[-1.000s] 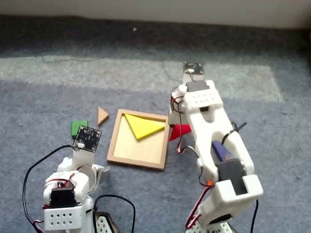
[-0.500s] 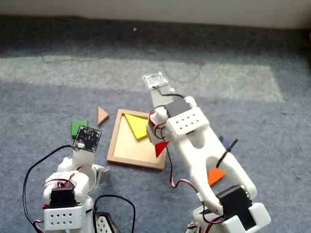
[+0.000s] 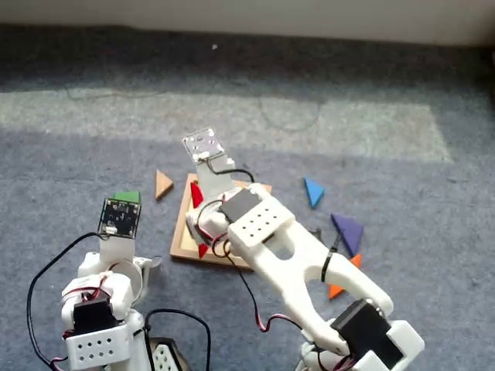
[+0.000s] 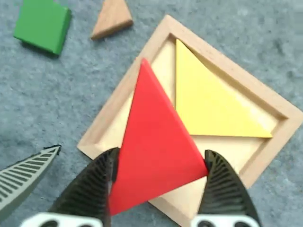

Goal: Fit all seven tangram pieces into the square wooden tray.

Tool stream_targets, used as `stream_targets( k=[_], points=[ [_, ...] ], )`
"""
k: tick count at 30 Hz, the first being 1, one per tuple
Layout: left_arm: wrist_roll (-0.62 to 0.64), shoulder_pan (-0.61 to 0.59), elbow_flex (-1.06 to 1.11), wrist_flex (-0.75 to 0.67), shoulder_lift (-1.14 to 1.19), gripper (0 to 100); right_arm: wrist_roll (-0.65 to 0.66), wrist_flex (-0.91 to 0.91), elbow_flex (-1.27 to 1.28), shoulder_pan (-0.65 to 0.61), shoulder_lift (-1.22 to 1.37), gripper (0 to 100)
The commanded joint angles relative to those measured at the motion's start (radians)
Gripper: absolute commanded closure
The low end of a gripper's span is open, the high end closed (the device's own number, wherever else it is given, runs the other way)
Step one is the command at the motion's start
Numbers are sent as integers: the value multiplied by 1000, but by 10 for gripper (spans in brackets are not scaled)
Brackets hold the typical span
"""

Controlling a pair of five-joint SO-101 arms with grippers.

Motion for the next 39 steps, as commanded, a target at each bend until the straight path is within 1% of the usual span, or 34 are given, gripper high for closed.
stream_targets(
  k=[1,6,8,10,12,15,16,20,25,28,31,34,36,39],
  points=[
    [-3,-16,-50,-17,-44,716,-95,-39,-41,-45,87,915],
    [-3,-16,-50,-15,-44,716,-226,-31,-196,-50,294,915],
    [-3,-16,-48,-15,-44,716,-267,-28,-242,-50,344,914],
    [-3,-16,-47,-15,-44,716,-290,13,-283,-50,371,912],
    [-3,-15,-47,-15,-44,716,-310,62,-331,-50,384,883],
    [-3,-12,-45,-15,-44,716,-344,120,-374,-51,397,814],
    [-3,-12,-45,-15,-44,716,-339,131,-381,-54,397,800],
    [-3,-12,-44,-15,-44,716,-310,202,-398,-54,364,799],
    [-3,-12,-42,-17,-44,716,-305,297,-415,-48,220,799],
    [-3,-12,-42,-17,-44,716,-305,294,-410,-53,165,799],
    [-3,-12,-42,-17,-44,716,-304,283,-406,-53,196,796],
    [-3,-12,-41,-17,-44,716,-302,225,-401,-53,257,794],
    [-3,-12,-41,-17,-44,716,-267,226,-406,-51,294,764],
    [-3,-12,-41,-17,-44,716,-241,255,-407,-50,302,680]
  ],
)
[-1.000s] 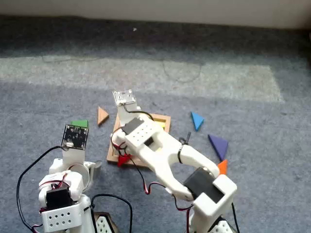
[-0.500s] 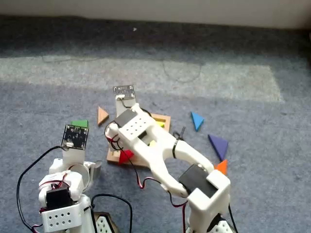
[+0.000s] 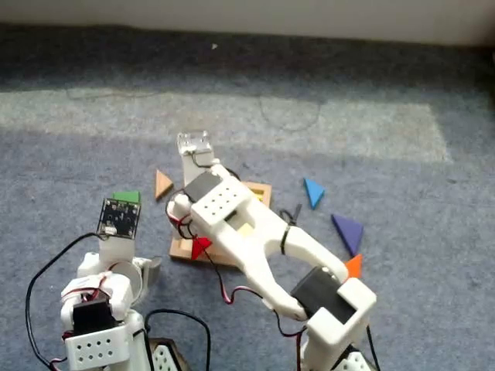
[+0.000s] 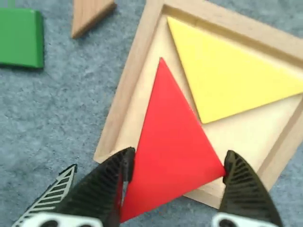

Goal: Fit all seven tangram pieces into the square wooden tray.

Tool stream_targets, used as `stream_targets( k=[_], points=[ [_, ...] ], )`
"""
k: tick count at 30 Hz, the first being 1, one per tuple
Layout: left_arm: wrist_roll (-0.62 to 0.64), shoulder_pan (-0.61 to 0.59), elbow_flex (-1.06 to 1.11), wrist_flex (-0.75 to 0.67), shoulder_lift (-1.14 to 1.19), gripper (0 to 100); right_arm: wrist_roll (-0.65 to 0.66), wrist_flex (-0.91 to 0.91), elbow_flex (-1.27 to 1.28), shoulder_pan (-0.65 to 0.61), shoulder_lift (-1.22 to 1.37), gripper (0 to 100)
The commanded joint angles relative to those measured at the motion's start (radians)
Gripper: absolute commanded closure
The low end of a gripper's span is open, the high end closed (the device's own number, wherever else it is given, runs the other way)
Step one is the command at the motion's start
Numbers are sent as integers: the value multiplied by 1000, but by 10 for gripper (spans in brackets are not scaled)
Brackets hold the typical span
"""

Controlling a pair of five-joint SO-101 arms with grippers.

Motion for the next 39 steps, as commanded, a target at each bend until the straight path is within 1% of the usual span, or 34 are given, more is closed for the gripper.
stream_targets(
  k=[1,3,5,8,11,14,16,18,21,24,26,29,32,35,39],
  points=[
    [-3,-12,-41,-17,-44,716,28,8,-45,-1,-21,652],
    [-3,-12,-41,-17,-44,716,28,8,-39,-1,-21,610],
    [-3,-12,-41,-17,-44,716,34,16,-42,1,-24,604],
    [-3,-12,-41,-17,-44,716,40,110,-73,2,-24,604],
    [-3,-12,-41,-17,-44,716,103,251,-162,4,-24,604],
    [-3,-12,-41,-17,-44,716,140,364,-246,59,-24,604],
    [-3,-12,-41,-17,-44,716,176,394,-280,117,-24,605],
    [-3,-12,-41,-17,-44,716,212,394,-291,173,-24,605],
    [-3,-12,-41,-17,-44,716,273,395,-251,223,-22,605],
    [-3,-12,-41,-17,-44,716,353,398,-189,229,-24,605],
    [-3,-12,-41,-17,-44,716,379,390,-147,228,-24,605],
    [-3,-12,-41,-17,-44,716,387,367,-96,219,-25,615],
    [-3,-12,-39,-17,-44,716,390,311,-59,206,-25,683],
    [-3,-12,-39,-17,-44,716,391,222,10,165,-25,745],
    [-3,-12,-39,-17,-44,716,388,116,99,91,-22,757]
  ],
)
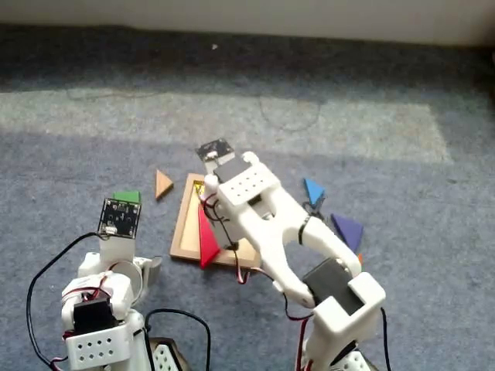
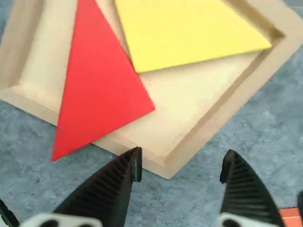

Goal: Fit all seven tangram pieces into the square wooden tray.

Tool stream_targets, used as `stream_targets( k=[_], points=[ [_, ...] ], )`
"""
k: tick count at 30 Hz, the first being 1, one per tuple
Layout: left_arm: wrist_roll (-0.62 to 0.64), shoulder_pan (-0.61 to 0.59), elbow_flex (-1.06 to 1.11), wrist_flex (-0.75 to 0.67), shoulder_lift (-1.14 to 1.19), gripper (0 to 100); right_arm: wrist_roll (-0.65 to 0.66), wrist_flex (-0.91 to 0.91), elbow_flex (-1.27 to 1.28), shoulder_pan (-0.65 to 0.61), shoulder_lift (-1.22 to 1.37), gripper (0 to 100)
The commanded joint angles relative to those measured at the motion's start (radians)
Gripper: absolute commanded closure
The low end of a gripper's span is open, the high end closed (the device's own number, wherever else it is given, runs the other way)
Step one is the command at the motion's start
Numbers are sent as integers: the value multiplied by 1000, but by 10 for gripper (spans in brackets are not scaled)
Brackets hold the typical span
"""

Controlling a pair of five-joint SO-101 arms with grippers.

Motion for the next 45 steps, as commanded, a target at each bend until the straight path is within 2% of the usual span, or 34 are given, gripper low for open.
stream_targets(
  k=[1,18,21,25,30,33,38,45],
  points=[
    [-3,-12,-39,-17,-44,716,9,-104,41,-62,-25,758],
    [-3,-12,-39,-17,-44,716,9,-410,77,-68,-18,759],
    [-3,-12,-39,-17,-44,716,9,-390,77,-64,-27,759],
    [-3,-12,-39,-17,-44,716,9,-278,58,-61,-48,759],
    [-3,-12,-39,-17,-44,716,11,-165,42,-41,-277,759],
    [-5,-12,-39,-17,-44,716,11,-147,119,18,-467,759],
    [-6,-12,-39,-15,-44,716,11,-153,277,183,-760,759],
    [-8,-15,-51,-15,-44,713,9,-142,475,383,-1030,759]
  ],
)
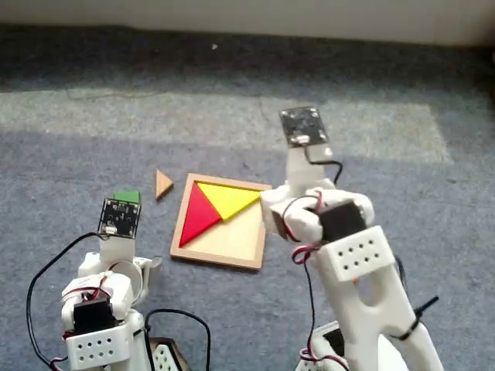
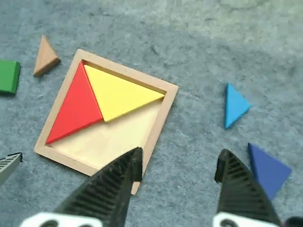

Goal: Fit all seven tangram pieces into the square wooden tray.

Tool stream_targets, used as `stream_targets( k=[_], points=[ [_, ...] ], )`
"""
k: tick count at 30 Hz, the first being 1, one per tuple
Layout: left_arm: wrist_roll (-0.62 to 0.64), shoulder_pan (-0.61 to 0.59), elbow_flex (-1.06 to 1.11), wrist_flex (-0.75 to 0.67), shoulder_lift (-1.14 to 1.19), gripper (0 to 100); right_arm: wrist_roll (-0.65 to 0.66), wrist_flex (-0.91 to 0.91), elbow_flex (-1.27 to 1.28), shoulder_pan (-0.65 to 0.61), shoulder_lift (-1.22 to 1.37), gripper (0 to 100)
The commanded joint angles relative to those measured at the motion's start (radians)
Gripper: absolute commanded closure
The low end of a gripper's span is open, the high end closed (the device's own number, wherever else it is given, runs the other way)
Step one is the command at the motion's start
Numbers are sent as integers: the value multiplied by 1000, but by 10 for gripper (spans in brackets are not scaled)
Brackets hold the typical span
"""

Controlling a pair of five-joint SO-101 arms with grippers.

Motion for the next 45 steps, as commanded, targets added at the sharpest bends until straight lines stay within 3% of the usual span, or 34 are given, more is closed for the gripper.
stream_targets(
  k=[1,6,12,17,27,34,45],
  points=[
    [-9,-16,-51,-15,-44,713,9,8,88,111,-145,759],
    [-11,-58,-96,-18,-42,716,9,-18,272,206,-219,759],
    [-9,-91,-249,-14,-35,716,9,-183,417,361,-222,759],
    [-38,-85,-421,12,7,716,9,-278,493,397,-222,759],
    [-64,24,-802,66,572,716,6,-311,516,398,-222,759],
    [-68,27,-906,55,865,716,5,-340,539,400,-222,759],
    [-68,-2,-911,-242,1331,713,3,-340,539,458,-222,759]
  ],
)
